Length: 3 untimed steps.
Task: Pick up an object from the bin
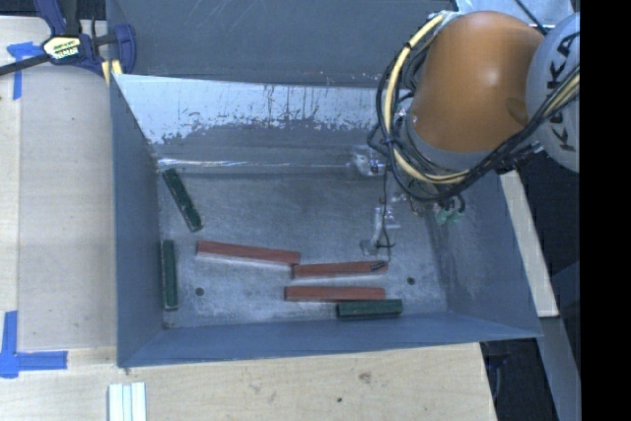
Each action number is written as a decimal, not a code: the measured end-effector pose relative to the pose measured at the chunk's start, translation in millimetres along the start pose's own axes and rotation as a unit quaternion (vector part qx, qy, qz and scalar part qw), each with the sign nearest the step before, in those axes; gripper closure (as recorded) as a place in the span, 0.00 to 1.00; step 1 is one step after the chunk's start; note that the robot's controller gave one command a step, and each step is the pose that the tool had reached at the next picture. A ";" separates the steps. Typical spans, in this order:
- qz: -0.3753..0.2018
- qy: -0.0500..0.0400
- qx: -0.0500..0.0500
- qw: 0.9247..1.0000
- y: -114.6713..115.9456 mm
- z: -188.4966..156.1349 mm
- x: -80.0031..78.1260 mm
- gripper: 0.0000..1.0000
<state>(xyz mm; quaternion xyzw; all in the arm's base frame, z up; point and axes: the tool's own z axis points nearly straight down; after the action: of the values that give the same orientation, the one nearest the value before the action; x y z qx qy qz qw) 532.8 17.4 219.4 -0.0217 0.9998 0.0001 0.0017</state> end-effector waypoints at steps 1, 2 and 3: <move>-0.027 -0.004 0.000 1.000 0.2 29.4 4.1 0.00; -0.079 -0.001 0.000 0.997 0.7 95.2 17.1 0.00; -0.049 0.003 0.000 0.999 4.8 141.6 48.2 1.00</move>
Offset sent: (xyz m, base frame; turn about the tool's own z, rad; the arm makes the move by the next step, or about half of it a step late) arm -0.0276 0.0003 -0.1494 -0.2462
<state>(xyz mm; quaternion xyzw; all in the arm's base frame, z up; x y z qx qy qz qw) 484.9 20.1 77.7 -0.0707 0.9975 0.0003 -0.0012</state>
